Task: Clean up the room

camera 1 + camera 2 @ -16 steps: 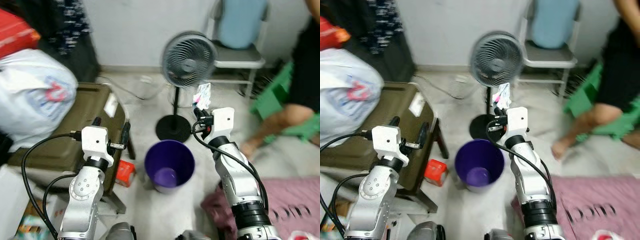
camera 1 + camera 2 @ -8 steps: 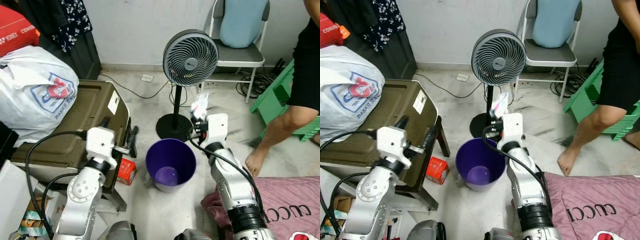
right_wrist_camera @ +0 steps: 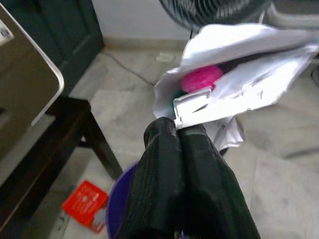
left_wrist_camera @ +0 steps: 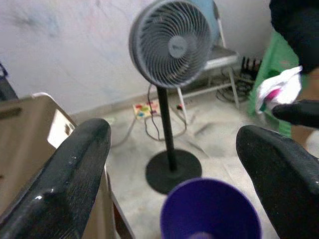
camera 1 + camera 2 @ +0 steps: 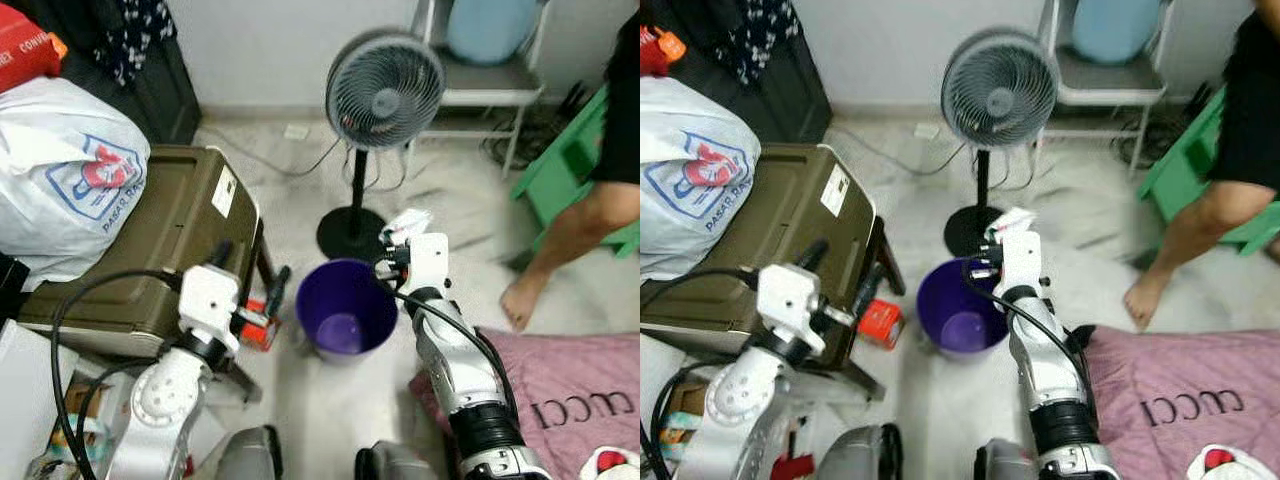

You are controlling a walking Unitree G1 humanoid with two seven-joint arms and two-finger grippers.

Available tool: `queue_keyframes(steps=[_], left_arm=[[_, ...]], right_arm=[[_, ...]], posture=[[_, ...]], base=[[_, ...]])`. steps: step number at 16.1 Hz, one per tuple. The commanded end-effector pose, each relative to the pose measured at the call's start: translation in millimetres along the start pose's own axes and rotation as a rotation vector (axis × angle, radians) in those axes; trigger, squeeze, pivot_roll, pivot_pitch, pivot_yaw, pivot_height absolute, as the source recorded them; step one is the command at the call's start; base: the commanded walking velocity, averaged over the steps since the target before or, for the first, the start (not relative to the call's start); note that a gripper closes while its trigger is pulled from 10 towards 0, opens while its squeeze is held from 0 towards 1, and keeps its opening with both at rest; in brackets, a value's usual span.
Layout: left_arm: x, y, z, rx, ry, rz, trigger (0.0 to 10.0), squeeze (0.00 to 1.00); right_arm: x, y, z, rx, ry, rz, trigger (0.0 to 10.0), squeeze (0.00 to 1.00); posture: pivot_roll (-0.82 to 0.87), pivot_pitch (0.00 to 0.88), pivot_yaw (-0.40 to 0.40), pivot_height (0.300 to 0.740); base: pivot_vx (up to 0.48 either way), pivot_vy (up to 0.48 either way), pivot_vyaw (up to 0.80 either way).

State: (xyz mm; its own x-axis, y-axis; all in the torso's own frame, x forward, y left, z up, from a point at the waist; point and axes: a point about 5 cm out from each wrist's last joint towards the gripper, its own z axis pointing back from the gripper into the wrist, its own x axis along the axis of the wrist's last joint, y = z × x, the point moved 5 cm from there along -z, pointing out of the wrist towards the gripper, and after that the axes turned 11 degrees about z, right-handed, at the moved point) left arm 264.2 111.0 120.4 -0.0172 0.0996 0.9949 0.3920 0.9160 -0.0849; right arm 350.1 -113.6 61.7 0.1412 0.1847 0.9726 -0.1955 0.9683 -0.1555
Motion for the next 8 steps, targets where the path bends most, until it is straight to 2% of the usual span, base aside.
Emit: queue_keyframes(steps=[1, 4, 8], left_arm=[[0.8, -0.6, 2.8, -0.01, 0.016, -0.003, 10.0, 0.0], [2.8, -1.6, 5.1, -0.022, 0.027, 0.007, 10.0, 0.0], [7.9, -2.3, 5.7, -0.024, 0.019, 0.038, 10.0, 0.0]], right_arm=[[-2.4, -1.2, 0.8, -0.018, 0.005, -0.008, 10.0, 0.0], [1.3, -3.9, -3.0, -0.038, -0.003, -0.02, 10.0, 0.0], [1.5, 2.2, -6.6, -0.03, 0.005, -0.028, 10.0, 0.0]], posture=[[0.08, 0.214, 0.084, 0.74], [0.09, 0.224, 0.101, 0.74], [0.1, 0.245, 0.103, 0.74]], base=[[0.0, 0.0, 0.0], [0.0, 0.0, 0.0], [0.0, 0.0, 0.0]])
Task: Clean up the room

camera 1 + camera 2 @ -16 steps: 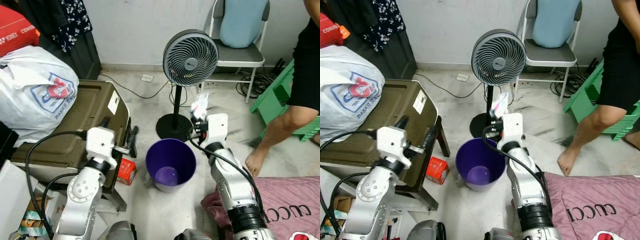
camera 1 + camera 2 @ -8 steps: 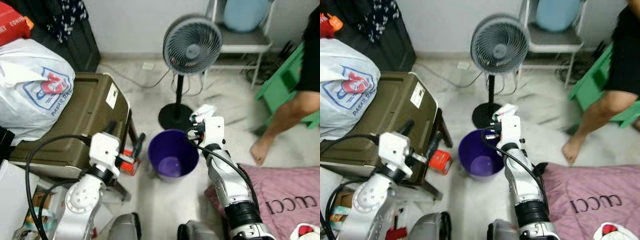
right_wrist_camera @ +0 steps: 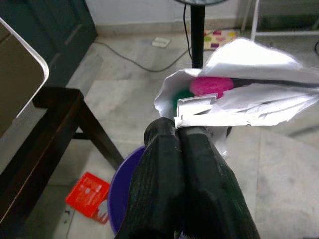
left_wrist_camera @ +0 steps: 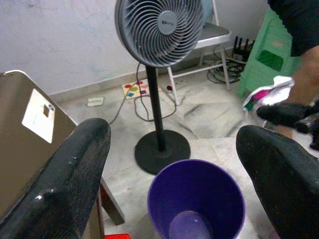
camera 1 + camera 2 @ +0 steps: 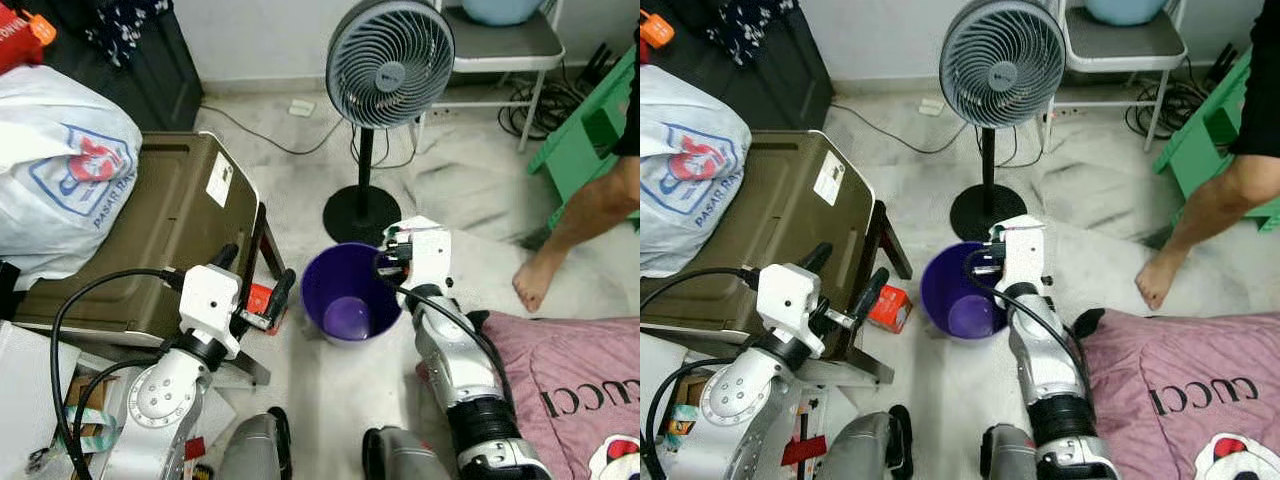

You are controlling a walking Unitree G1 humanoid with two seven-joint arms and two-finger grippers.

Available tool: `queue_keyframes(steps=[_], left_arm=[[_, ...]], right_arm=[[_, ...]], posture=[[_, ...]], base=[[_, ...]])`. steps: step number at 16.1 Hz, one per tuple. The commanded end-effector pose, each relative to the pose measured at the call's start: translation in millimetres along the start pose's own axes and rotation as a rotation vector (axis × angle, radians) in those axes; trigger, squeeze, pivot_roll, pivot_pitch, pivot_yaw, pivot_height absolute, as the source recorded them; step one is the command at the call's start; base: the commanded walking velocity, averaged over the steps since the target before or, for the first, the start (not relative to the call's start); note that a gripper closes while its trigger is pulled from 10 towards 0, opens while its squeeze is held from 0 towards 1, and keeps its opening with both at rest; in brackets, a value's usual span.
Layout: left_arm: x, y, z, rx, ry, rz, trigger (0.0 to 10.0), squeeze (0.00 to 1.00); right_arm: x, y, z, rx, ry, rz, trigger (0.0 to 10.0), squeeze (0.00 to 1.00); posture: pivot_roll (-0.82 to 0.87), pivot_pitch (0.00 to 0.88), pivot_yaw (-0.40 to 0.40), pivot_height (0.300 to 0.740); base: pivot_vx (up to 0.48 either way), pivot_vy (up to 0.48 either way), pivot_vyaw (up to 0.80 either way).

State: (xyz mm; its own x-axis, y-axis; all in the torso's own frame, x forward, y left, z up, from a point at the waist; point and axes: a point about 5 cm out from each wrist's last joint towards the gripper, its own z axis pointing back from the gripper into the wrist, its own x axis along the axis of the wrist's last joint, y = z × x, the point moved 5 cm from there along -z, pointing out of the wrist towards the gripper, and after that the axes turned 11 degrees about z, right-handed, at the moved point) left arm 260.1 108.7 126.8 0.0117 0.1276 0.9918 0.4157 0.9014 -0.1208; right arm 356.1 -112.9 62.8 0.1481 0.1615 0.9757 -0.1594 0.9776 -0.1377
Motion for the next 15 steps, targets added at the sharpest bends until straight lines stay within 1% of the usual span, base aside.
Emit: queue_keyframes(steps=[1, 4, 6, 7, 9, 10, 12, 15], left_arm=[[1, 1.6, 5.3, 0.004, 0.01, 0.005, 10.0, 0.0], [-1, 1.3, 7.5, 0.011, 0.02, 0.01, 10.0, 0.0], [0, 1.1, 5.8, 0.016, 0.026, 0.014, 10.0, 0.0], [-1, 2.0, 4.6, 0.022, 0.028, 0.012, 10.0, 0.0], [-1, 2.5, 2.8, 0.026, 0.029, 0.012, 10.0, 0.0], [-2, 4.6, 0.6, 0.044, 0.022, 0.009, 10.0, 0.0], [-3, 9.1, -3.8, 0.074, 0.002, 0.015, 10.0, 0.0], [-2, 7.0, -16.5, 0.073, -0.04, 0.039, 10.0, 0.0]], right_arm=[[-1, 4.4, -1.2, 0.007, 0.007, -0.006, 10.0, 0.0], [1, 6.6, -2.9, 0.012, 0.004, -0.007, 10.0, 0.0], [5, 9.2, -6.1, 0.024, -0.01, 0.003, 10.0, 0.0], [7, 10.0, -6.7, 0.026, -0.021, -0.007, 10.0, 0.0], [9, 11.9, -6.5, 0.037, -0.031, -0.008, 10.0, 0.0], [20, 16.8, -2.1, 0.067, -0.094, -0.026, 10.0, 0.0], [40, 21.8, 7.6, 0.101, -0.187, 0.001, 10.0, 0.0], [41, 19.7, 11.7, 0.105, -0.201, 0.019, 10.0, 0.0]], posture=[[0.1, 0.247, 0.103, 0.74], [0.1, 0.246, 0.099, 0.74], [0.1, 0.241, 0.097, 0.74], [0.09, 0.234, 0.095, 0.74], [0.08, 0.223, 0.093, 0.74], [0.07, 0.199, 0.085, 0.74], [0.03, 0.155, 0.069, 0.74], [0.0, 0.098, 0.047, 0.74]], base=[[0.0, 0.0, 0.0], [0.0, 0.0, 0.0], [0.0, 0.0, 0.0], [0.0, 0.0, 0.41], [0.0, 0.0, 0.0], [0.0, 0.0, 0.0], [0.0, 0.0, 0.0], [0.0, 0.0, 0.0]])
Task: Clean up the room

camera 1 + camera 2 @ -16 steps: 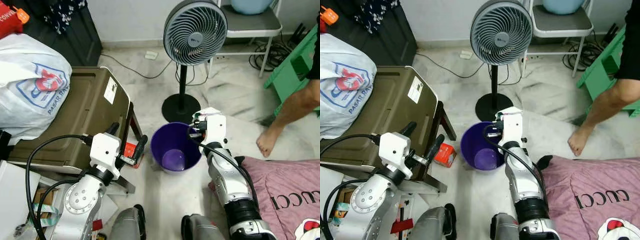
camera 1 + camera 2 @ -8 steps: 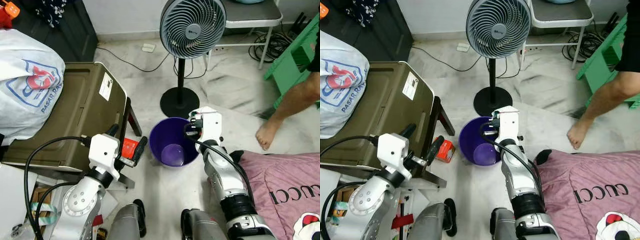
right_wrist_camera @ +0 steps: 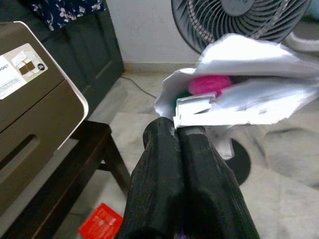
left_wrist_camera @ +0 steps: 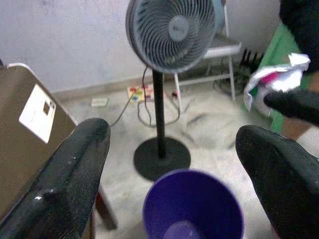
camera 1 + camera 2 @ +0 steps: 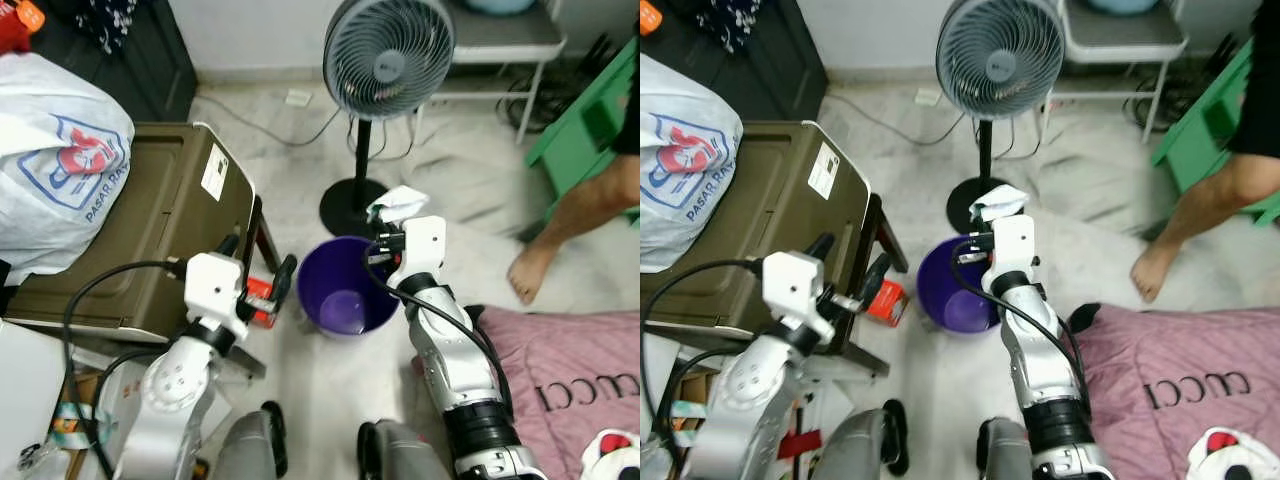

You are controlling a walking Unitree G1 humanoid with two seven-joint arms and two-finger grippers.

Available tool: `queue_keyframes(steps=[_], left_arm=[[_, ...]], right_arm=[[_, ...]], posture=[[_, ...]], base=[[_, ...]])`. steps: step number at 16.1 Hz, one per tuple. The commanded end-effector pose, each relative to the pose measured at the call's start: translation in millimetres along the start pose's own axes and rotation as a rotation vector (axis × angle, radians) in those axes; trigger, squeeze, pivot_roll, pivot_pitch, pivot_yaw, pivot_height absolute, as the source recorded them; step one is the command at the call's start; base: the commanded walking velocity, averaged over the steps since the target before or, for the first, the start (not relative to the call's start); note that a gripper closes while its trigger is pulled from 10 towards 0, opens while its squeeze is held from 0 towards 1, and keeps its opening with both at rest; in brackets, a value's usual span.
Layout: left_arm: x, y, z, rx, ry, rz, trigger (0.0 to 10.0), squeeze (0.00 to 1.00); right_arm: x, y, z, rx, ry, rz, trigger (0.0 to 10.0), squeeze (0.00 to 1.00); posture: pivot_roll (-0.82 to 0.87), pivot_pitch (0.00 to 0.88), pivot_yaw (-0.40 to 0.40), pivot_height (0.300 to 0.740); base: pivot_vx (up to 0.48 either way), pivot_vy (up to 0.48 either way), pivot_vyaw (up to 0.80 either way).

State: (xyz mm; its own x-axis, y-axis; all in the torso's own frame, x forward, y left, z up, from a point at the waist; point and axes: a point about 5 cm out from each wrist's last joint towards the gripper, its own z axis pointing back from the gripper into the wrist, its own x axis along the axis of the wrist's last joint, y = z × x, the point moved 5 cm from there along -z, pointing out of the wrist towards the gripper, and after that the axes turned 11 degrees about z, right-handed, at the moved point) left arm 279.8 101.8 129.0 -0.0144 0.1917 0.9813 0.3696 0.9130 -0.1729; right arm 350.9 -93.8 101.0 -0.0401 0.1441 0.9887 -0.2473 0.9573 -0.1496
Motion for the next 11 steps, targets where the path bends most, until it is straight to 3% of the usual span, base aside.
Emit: queue_keyframes(steps=[1, 5, 11], left_arm=[[-3, 5.1, 0.0, 0.024, 0.001, -0.004, 10.0, 0.0], [0, 2.4, -16.3, 0.012, -0.041, 0.0, 10.0, 0.0], [-3, 3.1, -18.4, 0.014, -0.059, -0.001, 10.0, 0.0]], right_arm=[[1, 6.1, 1.5, 0.022, -0.013, 0.0, 10.0, 0.0], [12, 2.4, -8.8, 0.044, -0.039, 0.019, 10.0, 0.0], [14, -0.2, -11.0, 0.046, -0.046, 0.027, 10.0, 0.0]], posture=[[-0.01, 0.078, 0.041, 0.74], [-0.03, 0.033, 0.022, 0.74], [-0.03, 0.025, 0.022, 0.74]], base=[[0.0, 0.0, 0.41], [0.0, 0.0, 0.2], [0.0, 0.0, 0.0]])
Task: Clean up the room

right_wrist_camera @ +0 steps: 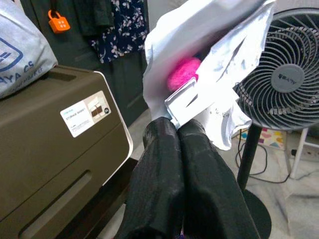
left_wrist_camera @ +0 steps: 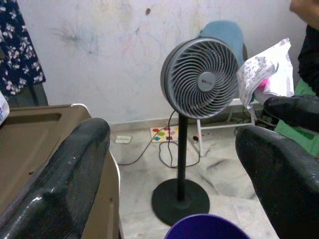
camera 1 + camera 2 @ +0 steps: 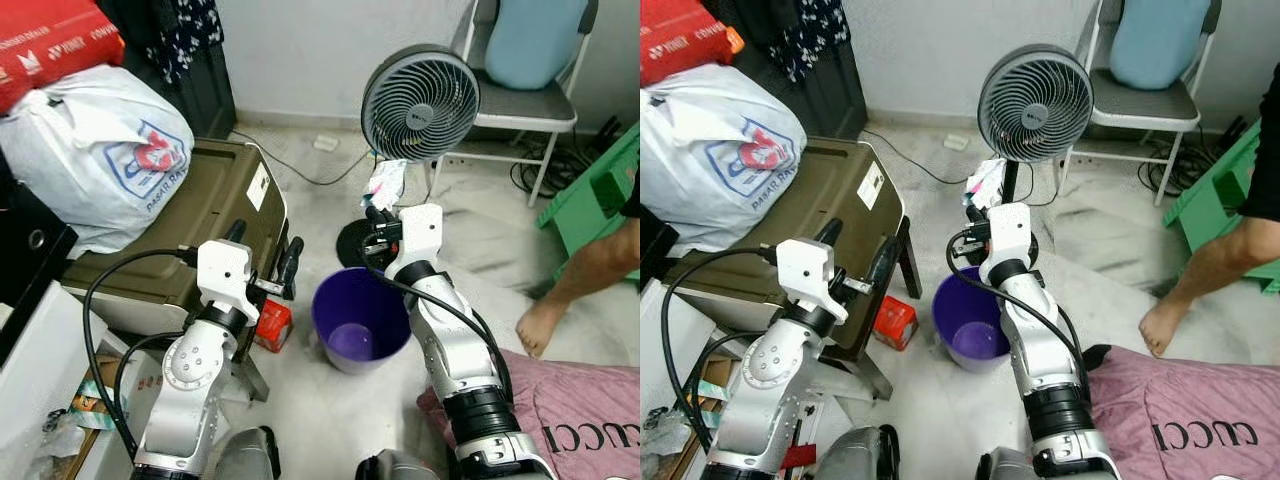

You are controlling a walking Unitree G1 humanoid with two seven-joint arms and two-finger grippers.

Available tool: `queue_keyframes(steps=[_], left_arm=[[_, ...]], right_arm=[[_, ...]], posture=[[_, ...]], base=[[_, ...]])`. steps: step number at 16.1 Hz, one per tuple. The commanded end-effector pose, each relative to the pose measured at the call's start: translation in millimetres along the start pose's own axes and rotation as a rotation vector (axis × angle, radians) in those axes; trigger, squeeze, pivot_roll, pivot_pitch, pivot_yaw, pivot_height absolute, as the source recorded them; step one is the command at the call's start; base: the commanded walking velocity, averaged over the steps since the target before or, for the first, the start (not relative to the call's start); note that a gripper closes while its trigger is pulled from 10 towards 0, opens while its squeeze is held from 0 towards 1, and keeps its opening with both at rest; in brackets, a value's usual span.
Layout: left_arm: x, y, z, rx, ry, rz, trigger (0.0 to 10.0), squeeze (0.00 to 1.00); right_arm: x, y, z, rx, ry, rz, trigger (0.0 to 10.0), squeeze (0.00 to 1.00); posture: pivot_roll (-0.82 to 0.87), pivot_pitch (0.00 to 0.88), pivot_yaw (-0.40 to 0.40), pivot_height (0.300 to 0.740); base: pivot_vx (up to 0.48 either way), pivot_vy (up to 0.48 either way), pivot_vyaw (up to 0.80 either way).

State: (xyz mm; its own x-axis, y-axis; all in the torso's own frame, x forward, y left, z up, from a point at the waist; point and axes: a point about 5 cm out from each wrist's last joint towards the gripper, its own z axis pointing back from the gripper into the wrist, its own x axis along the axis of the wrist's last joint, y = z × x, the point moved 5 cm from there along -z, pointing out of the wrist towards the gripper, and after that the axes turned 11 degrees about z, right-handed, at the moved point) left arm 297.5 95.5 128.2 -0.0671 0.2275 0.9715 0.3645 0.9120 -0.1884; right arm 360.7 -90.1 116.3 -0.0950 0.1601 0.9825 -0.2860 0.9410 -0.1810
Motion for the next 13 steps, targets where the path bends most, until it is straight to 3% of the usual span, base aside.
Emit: queue_keyframes(steps=[1, 3, 13], left_arm=[[-1.0, 2.6, 0.0, 0.005, 0.002, -0.018, 10.0, 0.0], [-0.8, 3.0, -0.5, 0.003, 0.0, -0.02, 10.0, 0.0], [-2.2, 3.4, 0.7, -0.002, 0.002, -0.024, 10.0, 0.0]], right_arm=[[-1.6, 1.4, -0.6, 0.003, 0.004, -0.003, 10.0, 0.0], [-1.5, 1.7, -1.0, 0.003, 0.003, -0.004, 10.0, 0.0], [-2.7, 1.9, -2.5, 0.007, 0.003, -0.004, 10.0, 0.0]], posture=[[-0.03, 0.025, 0.024, 0.74], [-0.03, 0.025, 0.026, 0.74], [-0.02, 0.028, 0.022, 0.74]], base=[[0.0, 0.0, 0.0], [0.0, 0.0, 0.0], [0.253, 0.0, 0.0]])
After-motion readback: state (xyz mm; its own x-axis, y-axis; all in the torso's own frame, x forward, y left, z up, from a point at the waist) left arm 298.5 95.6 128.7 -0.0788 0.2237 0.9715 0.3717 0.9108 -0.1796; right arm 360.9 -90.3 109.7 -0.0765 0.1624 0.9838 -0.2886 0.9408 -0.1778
